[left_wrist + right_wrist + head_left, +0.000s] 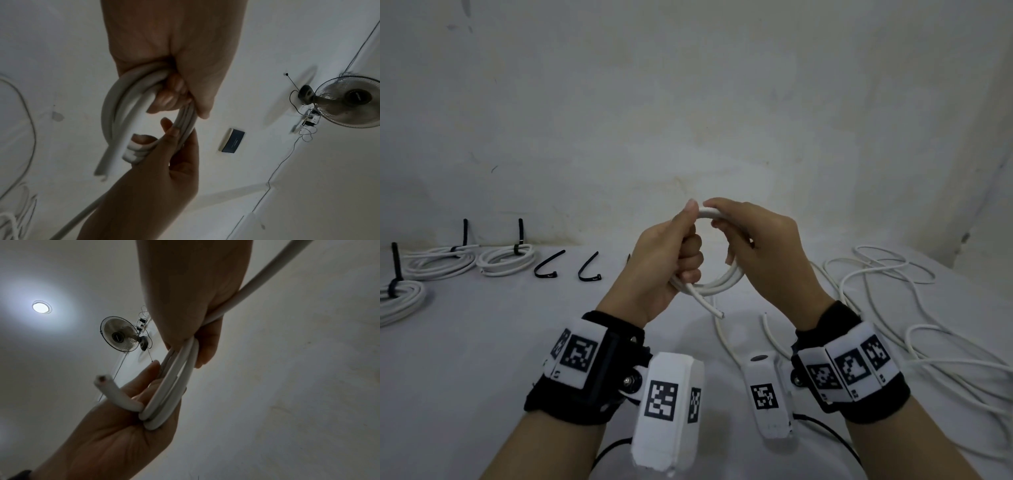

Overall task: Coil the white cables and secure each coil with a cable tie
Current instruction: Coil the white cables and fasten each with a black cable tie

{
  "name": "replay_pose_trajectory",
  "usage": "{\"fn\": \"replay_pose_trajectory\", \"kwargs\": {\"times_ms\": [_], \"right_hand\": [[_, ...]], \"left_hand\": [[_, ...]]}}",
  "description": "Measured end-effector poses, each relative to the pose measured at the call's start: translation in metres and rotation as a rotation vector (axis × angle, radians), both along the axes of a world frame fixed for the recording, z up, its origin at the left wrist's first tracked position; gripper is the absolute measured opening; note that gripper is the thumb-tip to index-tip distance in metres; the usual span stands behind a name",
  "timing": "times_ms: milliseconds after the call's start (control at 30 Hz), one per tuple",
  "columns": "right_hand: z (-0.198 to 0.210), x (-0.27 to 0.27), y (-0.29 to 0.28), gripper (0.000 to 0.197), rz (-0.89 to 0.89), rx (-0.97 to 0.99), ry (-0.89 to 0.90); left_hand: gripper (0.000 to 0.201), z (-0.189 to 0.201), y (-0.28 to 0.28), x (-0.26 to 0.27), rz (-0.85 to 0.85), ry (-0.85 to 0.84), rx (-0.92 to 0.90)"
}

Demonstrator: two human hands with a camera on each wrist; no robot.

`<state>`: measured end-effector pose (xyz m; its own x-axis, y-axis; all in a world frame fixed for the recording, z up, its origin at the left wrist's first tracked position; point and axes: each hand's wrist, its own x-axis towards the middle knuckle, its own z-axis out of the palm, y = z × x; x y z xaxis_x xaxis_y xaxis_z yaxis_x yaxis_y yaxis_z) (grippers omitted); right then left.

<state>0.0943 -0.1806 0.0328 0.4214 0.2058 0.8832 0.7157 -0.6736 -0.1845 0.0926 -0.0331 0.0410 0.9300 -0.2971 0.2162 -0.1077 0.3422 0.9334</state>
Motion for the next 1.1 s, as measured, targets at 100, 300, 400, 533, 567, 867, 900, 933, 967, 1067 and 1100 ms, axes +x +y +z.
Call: {"fn": "replay_pose_trajectory", "kwargs": {"times_ms": [100, 300, 400, 533, 567, 867, 900, 933, 967, 1067, 1100], "right_hand": [[0.003, -0.003, -0.006, 0.029, 0.036, 0.003, 0.144], [0.006, -0.001, -0.034, 0.021, -0.030, 0.018, 0.343], [0.010, -0.004, -0.042, 0.013, 0.021, 0.065, 0.463], [0.013, -0.009, -0.035, 0.020, 0.147, 0.028, 0.657], [0.012, -0.009, -0.031, 0.024, 0.129, -0.039, 0.678], [0.004, -0.005, -0.022, 0.023, 0.089, 0.047, 0.632], [0.004, -0.005, -0.025, 0.025, 0.079, 0.017, 0.633], [0.004, -0.005, -0.028, 0.029, 0.068, -0.023, 0.637], [0.004, -0.005, -0.030, 0.035, 0.048, -0.079, 0.638], [0.005, -0.007, -0.027, 0.050, 0.013, -0.261, 0.615], [0.006, -0.008, -0.023, 0.050, 0.019, -0.307, 0.596]], "left_hand": [[0.042, 0.001, 0.002, 0.003, 0.031, 0.031, -0.096], [0.045, 0.008, 0.025, 0.018, 0.135, 0.144, -0.419], [0.046, 0.009, 0.039, 0.025, 0.216, 0.181, -0.559], [0.046, 0.009, 0.052, 0.030, 0.268, 0.204, -0.668], [0.046, 0.009, 0.053, 0.030, 0.275, 0.205, -0.679], [0.048, 0.007, 0.063, 0.036, 0.357, 0.174, -0.790], [0.048, 0.006, 0.065, 0.036, 0.376, 0.171, -0.806], [0.047, 0.005, 0.067, 0.037, 0.398, 0.168, -0.822], [0.046, 0.004, 0.070, 0.038, 0.423, 0.165, -0.832], [0.041, 0.003, 0.072, 0.039, 0.517, 0.149, -0.819], [0.039, 0.003, 0.070, 0.038, 0.554, 0.133, -0.801]]}}
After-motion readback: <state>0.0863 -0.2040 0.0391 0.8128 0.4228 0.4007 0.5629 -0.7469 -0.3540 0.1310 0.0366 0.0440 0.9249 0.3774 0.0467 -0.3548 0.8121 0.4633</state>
